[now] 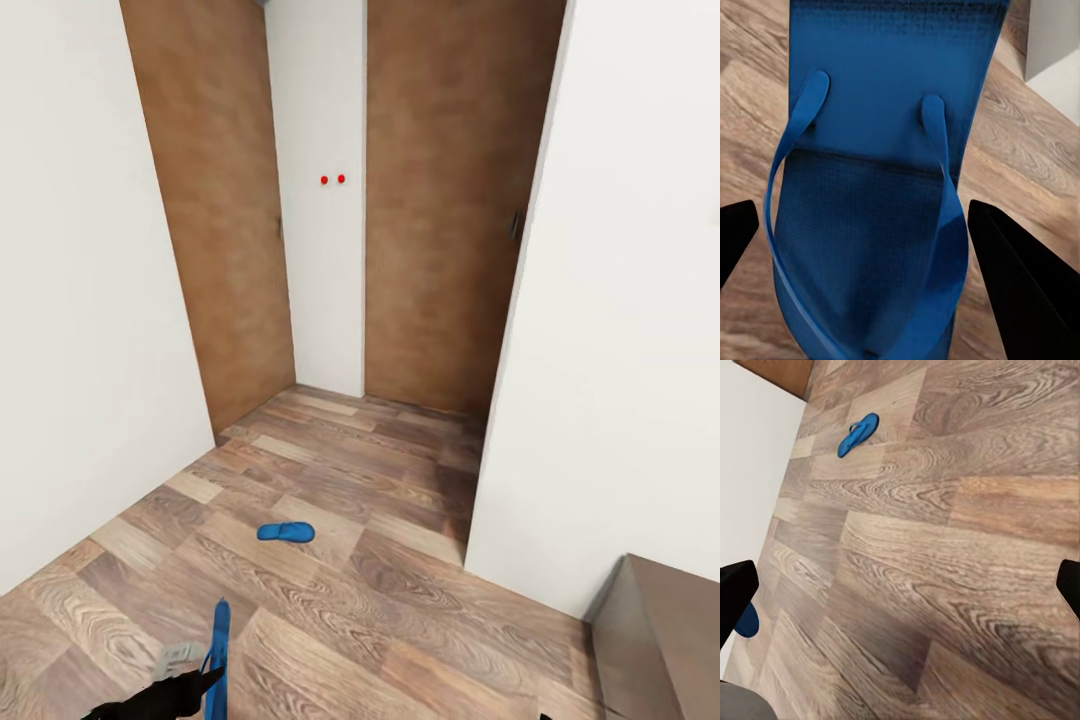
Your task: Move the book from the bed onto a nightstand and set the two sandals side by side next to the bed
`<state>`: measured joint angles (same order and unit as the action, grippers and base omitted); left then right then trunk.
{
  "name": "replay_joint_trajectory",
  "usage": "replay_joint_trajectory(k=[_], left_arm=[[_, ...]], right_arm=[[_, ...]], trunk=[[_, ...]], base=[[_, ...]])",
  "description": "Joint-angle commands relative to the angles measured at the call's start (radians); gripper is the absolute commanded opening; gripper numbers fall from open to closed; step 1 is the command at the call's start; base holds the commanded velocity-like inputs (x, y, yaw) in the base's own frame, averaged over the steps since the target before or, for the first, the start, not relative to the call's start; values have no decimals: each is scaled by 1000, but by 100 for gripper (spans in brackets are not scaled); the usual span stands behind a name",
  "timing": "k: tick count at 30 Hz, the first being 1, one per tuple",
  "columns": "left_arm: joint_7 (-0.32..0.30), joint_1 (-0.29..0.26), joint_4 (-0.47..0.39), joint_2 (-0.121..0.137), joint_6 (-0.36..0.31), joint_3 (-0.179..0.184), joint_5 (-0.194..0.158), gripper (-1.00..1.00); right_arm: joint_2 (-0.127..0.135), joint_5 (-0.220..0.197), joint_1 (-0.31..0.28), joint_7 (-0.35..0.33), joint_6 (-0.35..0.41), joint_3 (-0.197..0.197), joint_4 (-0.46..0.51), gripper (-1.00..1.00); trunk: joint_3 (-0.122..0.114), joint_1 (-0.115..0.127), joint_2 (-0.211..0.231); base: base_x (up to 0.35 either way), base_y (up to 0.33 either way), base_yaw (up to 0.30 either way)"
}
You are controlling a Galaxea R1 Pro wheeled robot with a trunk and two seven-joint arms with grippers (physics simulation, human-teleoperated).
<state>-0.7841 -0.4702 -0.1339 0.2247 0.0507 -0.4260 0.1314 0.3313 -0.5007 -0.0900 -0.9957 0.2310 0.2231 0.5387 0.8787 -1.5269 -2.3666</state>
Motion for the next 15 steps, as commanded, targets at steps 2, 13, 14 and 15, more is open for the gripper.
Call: replay_joint_trajectory(k=[2, 13, 14, 15], left_arm=[[-3, -1, 0, 0, 6, -8, 11, -100], [-3, -1, 0, 0, 6, -8, 11, -100], [-3, -1, 0, -1, 6, -8, 11, -100], [-3, -1, 0, -1, 6, -8, 11, -100]], right_arm=[[0, -7, 0, -3, 10, 1, 0, 100], [0, -7, 0, -3, 10, 2, 0, 100], [0, -7, 0, -3, 10, 2, 0, 100], [0, -7, 0, -3, 10, 2, 0, 100]], trunk=[[1, 0, 0], [1, 0, 0], [1, 0, 0], [1, 0, 0]], base=[[243, 0, 2], [40, 0, 110], [2, 0, 228], [1, 0, 233]])
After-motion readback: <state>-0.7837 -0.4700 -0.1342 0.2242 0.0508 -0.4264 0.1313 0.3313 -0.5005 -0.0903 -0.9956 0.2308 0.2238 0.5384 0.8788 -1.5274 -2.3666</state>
